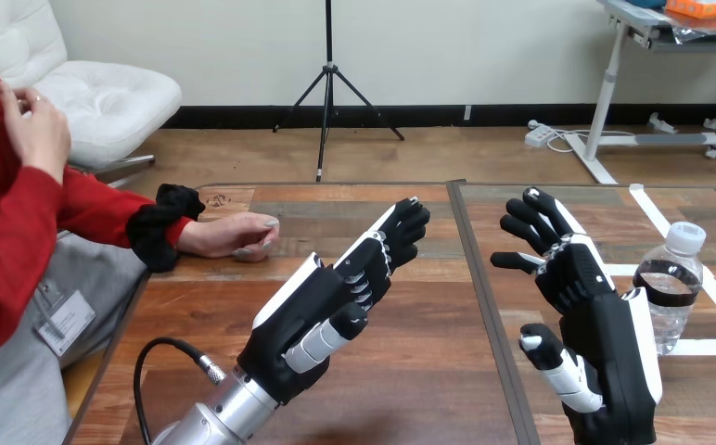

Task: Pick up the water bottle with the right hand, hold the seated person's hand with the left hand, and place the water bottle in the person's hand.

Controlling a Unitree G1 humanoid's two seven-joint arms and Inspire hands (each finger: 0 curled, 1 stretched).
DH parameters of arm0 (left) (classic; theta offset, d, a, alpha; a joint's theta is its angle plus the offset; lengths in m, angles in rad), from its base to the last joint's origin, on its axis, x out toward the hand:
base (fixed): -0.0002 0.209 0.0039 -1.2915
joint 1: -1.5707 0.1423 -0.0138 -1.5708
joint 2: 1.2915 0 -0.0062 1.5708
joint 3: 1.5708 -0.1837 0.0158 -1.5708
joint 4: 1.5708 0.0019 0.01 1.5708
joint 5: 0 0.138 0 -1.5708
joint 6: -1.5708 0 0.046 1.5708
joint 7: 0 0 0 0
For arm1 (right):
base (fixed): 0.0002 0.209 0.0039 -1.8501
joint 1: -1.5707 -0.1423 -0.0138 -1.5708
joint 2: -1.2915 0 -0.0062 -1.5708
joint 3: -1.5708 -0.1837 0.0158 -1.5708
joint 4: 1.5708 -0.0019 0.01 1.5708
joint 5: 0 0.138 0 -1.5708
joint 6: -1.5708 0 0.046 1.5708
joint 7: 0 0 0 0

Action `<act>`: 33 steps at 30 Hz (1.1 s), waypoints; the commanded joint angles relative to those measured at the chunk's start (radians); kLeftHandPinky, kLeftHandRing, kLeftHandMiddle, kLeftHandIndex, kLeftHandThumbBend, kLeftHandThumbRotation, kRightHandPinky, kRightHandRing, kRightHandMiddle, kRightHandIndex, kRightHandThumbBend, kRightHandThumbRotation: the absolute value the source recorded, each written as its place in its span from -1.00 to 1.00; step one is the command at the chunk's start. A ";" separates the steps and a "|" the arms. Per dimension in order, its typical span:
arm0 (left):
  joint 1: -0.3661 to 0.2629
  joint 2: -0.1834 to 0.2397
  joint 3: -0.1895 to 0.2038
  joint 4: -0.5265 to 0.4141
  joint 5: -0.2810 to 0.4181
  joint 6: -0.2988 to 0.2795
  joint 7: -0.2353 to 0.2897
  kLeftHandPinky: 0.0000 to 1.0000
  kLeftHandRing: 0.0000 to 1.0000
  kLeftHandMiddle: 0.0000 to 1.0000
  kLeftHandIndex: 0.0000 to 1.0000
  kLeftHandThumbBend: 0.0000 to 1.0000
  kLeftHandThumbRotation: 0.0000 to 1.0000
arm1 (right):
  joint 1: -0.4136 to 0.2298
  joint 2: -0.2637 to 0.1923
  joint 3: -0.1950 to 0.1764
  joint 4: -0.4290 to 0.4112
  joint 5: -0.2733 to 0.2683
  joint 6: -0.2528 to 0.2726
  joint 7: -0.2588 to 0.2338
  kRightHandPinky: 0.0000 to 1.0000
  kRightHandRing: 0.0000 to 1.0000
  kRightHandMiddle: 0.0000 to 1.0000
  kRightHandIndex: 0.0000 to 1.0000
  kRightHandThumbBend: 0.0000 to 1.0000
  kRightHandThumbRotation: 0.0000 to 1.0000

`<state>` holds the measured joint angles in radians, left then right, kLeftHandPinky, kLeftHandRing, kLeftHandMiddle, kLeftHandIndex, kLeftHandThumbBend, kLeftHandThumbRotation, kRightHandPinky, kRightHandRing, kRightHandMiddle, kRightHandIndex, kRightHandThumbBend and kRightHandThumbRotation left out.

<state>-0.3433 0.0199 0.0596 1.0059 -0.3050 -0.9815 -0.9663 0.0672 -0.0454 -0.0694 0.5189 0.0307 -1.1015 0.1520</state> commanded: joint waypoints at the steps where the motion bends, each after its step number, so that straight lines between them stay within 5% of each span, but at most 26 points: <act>1: -0.061 -0.002 0.017 0.003 -0.013 -0.009 -0.006 1.00 1.00 1.00 1.00 1.00 0.75 | -0.047 -0.002 0.002 -0.038 -0.004 -0.024 -0.012 0.39 0.68 0.73 0.77 1.00 0.57; 33: -0.063 -0.002 0.018 0.008 -0.013 -0.012 -0.016 1.00 1.00 1.00 1.00 1.00 0.63 | 0.017 0.000 -0.057 -0.126 -0.037 -0.102 -0.093 0.32 0.61 0.66 0.72 1.00 0.42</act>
<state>-0.3433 0.0201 0.0607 1.0176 -0.3069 -0.9812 -0.9828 0.0993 -0.0445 -0.1016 0.4519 -0.0052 -1.1614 0.0790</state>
